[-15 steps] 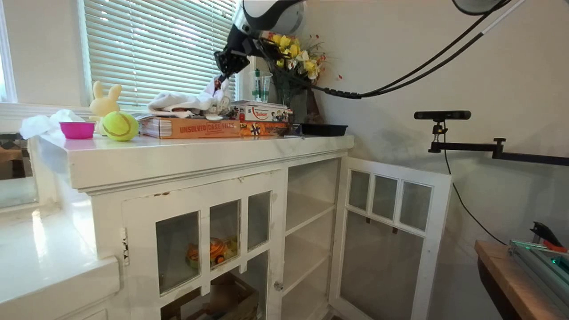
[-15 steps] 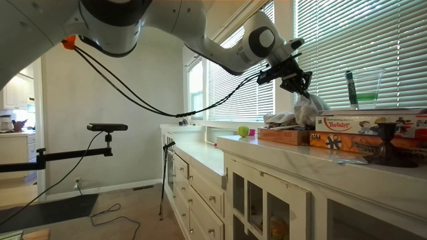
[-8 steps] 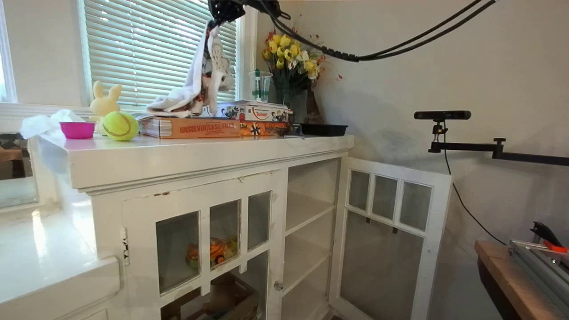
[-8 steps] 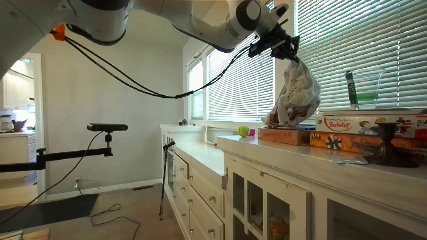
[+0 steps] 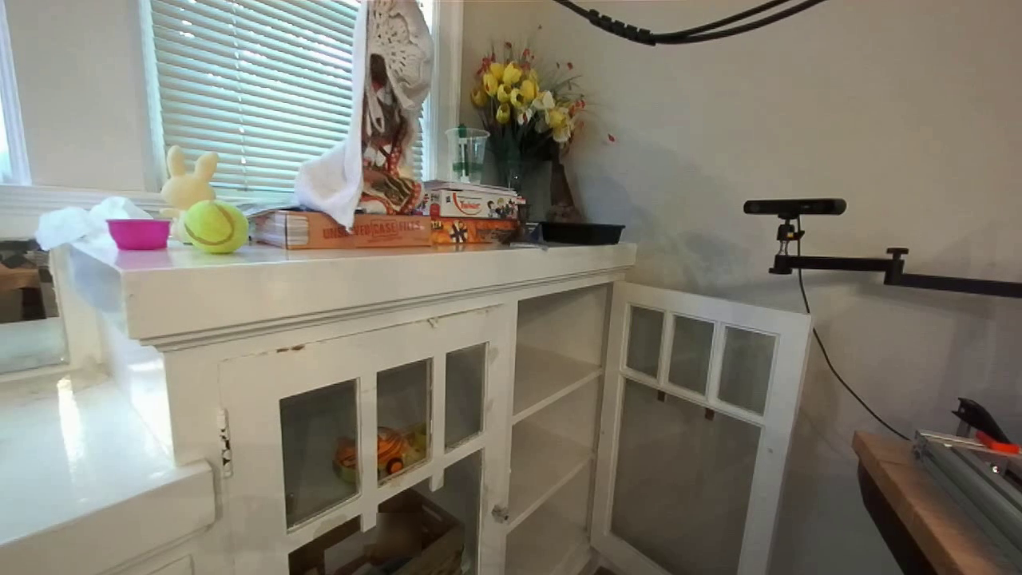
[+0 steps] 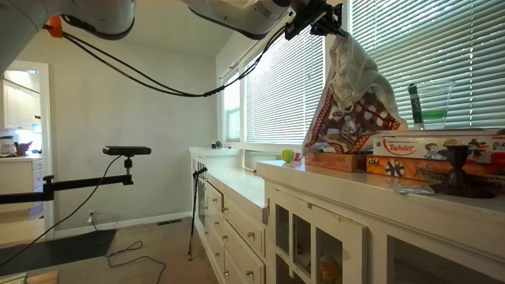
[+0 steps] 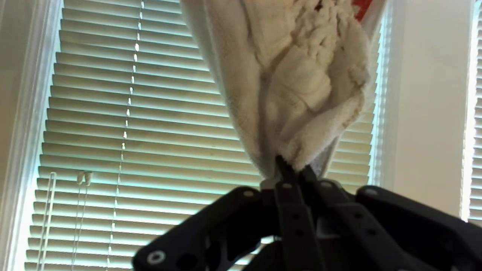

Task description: Pick up the white tea towel from the countertop and hang it on the right cabinet door

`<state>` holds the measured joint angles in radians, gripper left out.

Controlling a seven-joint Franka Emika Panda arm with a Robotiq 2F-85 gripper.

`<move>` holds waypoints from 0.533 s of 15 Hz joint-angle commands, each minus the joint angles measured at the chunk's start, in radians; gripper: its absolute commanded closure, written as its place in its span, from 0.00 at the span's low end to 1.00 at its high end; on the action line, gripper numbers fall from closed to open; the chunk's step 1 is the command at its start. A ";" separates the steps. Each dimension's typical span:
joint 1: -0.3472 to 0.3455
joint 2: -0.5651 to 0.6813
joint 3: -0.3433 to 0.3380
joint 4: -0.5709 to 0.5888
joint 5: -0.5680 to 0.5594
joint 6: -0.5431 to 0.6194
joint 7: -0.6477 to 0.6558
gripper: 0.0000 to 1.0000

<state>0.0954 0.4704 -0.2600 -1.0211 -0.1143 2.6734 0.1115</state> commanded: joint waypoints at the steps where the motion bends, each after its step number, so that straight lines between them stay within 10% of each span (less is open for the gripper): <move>1: 0.000 -0.001 -0.001 -0.001 0.000 0.000 0.000 0.95; 8: 0.057 -0.123 -0.021 -0.138 -0.027 0.017 0.015 0.99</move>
<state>0.1187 0.4532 -0.2748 -1.0518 -0.1157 2.6744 0.1161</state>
